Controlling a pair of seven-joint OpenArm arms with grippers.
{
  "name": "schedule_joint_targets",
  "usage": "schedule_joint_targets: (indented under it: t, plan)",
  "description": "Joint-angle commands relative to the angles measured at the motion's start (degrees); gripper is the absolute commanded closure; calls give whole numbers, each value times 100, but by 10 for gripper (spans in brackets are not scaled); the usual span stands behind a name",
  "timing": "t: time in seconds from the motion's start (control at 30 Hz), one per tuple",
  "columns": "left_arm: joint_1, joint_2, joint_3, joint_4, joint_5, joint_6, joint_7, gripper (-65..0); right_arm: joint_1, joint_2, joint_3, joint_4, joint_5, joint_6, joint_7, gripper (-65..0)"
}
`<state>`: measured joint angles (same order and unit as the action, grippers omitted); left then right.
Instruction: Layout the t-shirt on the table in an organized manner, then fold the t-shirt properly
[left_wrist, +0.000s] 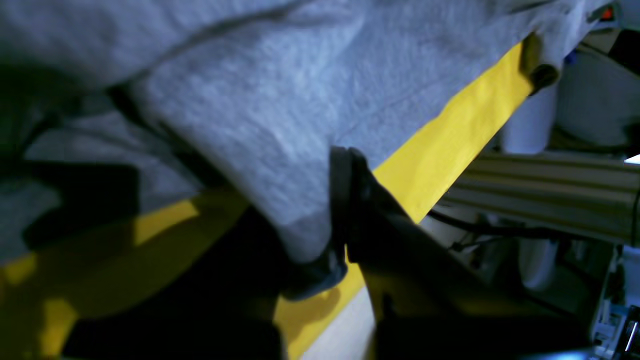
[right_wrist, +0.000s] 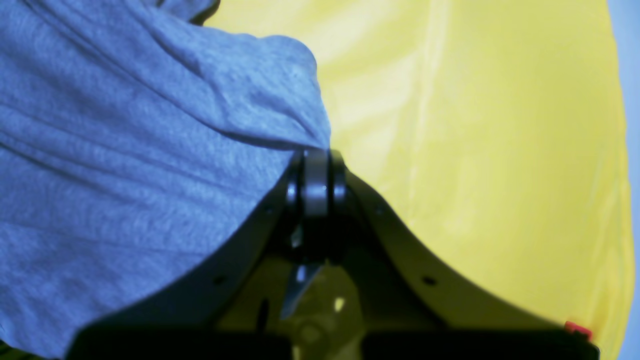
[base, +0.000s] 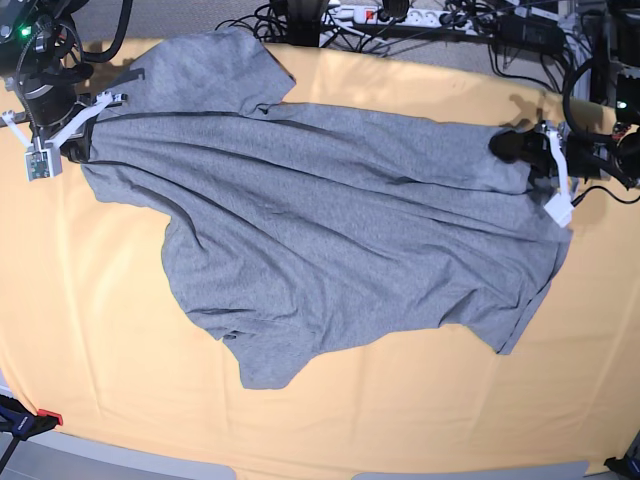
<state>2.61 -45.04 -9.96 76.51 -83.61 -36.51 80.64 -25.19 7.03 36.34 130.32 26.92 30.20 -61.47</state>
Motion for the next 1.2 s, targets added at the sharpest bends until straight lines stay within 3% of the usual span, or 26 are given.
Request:
schedule_joint_targets:
  t: [0.0, 0.3, 0.53, 0.73, 0.87, 1.0, 1.03, 1.17]
  plan:
    - [-179, -278, -76, 83, -139, -15, -64, 0, 11, 83, 42, 74, 2, 37, 127, 0]
    - [-890, -955, -260, 85, -139, 216, -64, 0, -39, 398, 42, 76, 92, -81, -238, 0]
    - [-863, -793, -260, 85, -139, 293, -64, 0, -289, 417, 42, 76, 1084, 522, -610, 0]
    - [-868, -798, -260, 85, -139, 210, -64, 0, -286, 444, 42, 76, 1014, 566, -605, -10]
    - [-868, -798, -260, 85, -139, 175, -64, 0, -275, 544, 44, 76, 481, 299, -496, -96]
    - [-866, -798, -260, 85, -139, 175, -64, 0, -291, 678, 44, 76, 435, 7, -481, -330]
    - [-866, -798, -260, 85, -139, 175, -64, 0, -304, 682, 44, 76, 457, -50, -481, -356]
    - [-866, -798, -260, 85, -139, 177, -64, 0, -645, 680, 42, 76, 1060, -55, -638, -360]
